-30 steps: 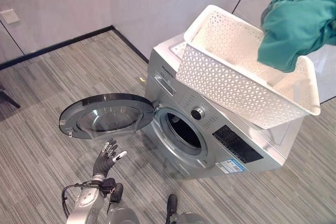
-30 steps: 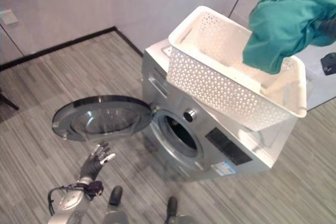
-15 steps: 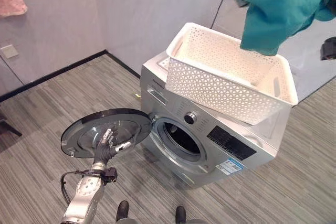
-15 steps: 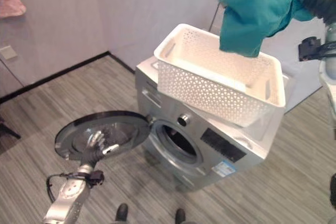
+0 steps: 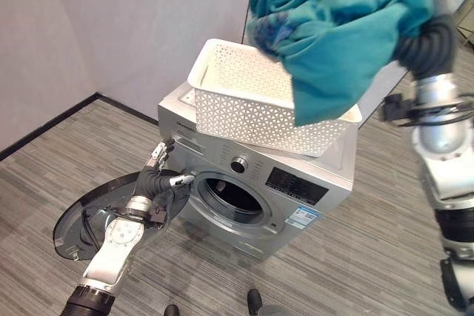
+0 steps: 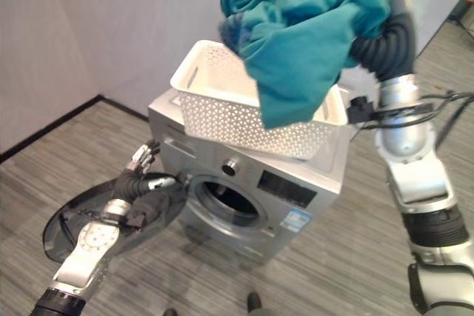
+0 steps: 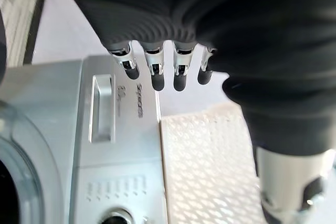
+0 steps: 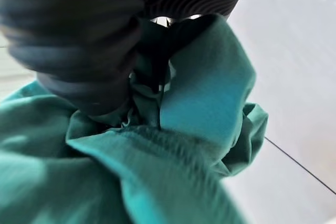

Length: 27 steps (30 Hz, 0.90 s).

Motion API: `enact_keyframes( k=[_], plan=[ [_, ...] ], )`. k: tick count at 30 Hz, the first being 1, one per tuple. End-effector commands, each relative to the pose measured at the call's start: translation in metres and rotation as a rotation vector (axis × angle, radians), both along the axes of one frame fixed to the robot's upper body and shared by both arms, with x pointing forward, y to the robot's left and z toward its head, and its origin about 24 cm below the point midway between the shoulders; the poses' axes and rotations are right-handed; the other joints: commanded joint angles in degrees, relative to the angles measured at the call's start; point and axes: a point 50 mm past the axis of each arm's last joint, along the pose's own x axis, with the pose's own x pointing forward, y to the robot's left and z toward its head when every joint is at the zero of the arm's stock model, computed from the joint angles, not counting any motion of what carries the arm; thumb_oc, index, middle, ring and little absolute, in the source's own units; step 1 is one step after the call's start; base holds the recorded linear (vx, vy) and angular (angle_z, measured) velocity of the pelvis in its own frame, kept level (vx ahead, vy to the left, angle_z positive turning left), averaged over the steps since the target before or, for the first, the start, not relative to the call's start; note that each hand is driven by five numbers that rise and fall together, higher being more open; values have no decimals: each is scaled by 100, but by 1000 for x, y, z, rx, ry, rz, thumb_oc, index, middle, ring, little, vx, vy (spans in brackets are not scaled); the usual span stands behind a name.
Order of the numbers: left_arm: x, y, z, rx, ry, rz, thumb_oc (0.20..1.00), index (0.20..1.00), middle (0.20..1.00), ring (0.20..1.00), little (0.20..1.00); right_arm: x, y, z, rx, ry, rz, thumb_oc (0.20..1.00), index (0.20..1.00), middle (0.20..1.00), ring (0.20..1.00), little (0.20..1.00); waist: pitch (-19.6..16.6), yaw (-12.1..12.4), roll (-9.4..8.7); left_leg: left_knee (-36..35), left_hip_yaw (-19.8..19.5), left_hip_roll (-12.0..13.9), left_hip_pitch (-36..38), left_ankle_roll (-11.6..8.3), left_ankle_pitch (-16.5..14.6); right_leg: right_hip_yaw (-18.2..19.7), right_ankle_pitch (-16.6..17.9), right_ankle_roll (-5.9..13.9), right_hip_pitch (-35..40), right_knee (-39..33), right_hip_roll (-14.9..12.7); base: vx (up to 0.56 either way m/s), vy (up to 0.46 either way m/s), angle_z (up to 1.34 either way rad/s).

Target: Grab the laundry basket,head to the washer,open it,put in the laundry and shut it.

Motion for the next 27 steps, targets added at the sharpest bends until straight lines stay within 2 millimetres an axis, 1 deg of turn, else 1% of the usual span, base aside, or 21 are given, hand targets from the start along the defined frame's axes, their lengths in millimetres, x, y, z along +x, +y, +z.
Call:
enact_keyframes(
  k=[1, 2, 3, 4, 8, 11, 13, 15, 18, 21, 22, 23, 27],
  plan=[
    [0, -11, 30, -35, -128, -77, 1000, 1000, 1000, 1000, 1000, -7, 1, 23, 12, -90, 20, 200, 200, 200, 200, 200, 28, 198, 69, 618, 112, -293, 241, 595, -1423, -674, 515, 285, -640, 405, -477, -15, -2, -8],
    [1, -14, 32, -42, -131, -88, 1000, 1000, 1000, 1000, 1000, -6, 2, 19, 10, -70, 26, 200, 200, 200, 200, 200, 19, 206, 69, 654, 122, -304, 233, 597, -1444, -690, 534, 290, -609, 349, -500, -12, -27, -7],
    [3, -24, 33, -72, -117, -126, 1000, 1000, 1000, 1000, 1000, -4, 0, 11, 16, -28, 23, 200, 200, 200, 200, 200, 27, 217, 45, 804, 111, -311, 188, 597, -1499, -713, 561, 296, -540, 288, -538, -7, -25, -8],
    [3, -24, 33, -72, -116, -127, 1000, 1000, 1000, 1000, 1000, -4, 0, 11, 17, -28, 22, 200, 200, 200, 200, 200, 30, 219, 44, 827, 106, -310, 179, 598, -1511, -720, 564, 296, -532, 281, -540, -8, -41, 3],
    [2, -43, 34, -122, -110, -209, 1000, 1000, 1000, 1000, 1000, -2, 3, 1, 17, 22, 48, 200, 200, 200, 200, 200, 59, 236, -9, 1188, 113, -278, 93, 611, -1675, -747, 519, 304, -416, 259, -590, -3, -35, 3],
    [4, -63, 30, -162, -90, -274, 1000, 1000, 1000, 1000, 1000, -3, 9, -6, 19, 50, 92, 200, 200, 200, 200, 200, 103, 227, -59, 1442, 152, -198, 51, 613, -1789, -757, 418, 291, -359, 301, -568, 9, -52, -1],
    [4, -76, 29, -192, -78, -327, 1000, 1000, 1000, 1000, 1000, -6, 12, -8, 18, 53, 115, 200, 200, 200, 200, 200, 194, 229, -69, 1655, 162, -129, -7, 604, -1870, -758, 327, 272, -323, 350, -525, -6, -55, 0],
    [4, -84, 31, -209, -75, -363, 1000, 1000, 1000, 1000, 1000, -8, 14, -10, 25, 58, 133, 200, 200, 200, 200, 200, 247, 204, -64, 1721, 157, -93, -31, 590, -1887, -756, 308, 272, -315, 366, -504, -5, -18, 0],
    [4, -92, 36, -244, -78, -404, 1000, 1000, 1000, 1000, 1000, -10, 16, -14, 49, 68, 155, 200, 200, 200, 200, 200, 333, 201, -39, 1814, 171, -52, -98, 572, -1920, -741, 290, 275, -304, 331, -480, -38, -13, -1],
    [6, -99, 49, -247, -116, -441, 1000, 1000, 1000, 1000, 1000, -11, 22, -20, 73, 83, 187, 200, 200, 200, 200, 200, 412, 183, -15, 1974, 202, -37, -245, 557, -1964, -727, 292, 272, -337, 261, -491, -51, -2, 0],
    [6, -99, 49, -247, -116, -441, 1000, 1000, 1000, 1000, 1000, -11, 22, -20, 73, 82, 187, 200, 200, 200, 200, 200, 412, 185, -16, 1987, 202, -36, -254, 558, -1969, -726, 294, 272, -340, 260, -491, -54, -1, 1],
    [7, -101, 53, -248, -131, -450, 1000, 1000, 1000, 1000, 1000, -12, 24, -22, 80, 84, 195, 200, 200, 200, 200, 200, 430, 177, -7, 2014, 213, -40, -292, 560, -1977, -713, 314, 278, -357, 250, -498, -38, 4, 1],
    [10, -107, 62, -267, -159, -465, 1000, 1000, 1000, 1000, 1000, -14, 23, -28, 126, 97, 196, 200, 200, 200, 200, 200, 468, 176, 28, 2185, 252, -66, -467, 570, -2028, -673, 342, 278, -418, 208, -537, -43, 18, -2]
  ],
)
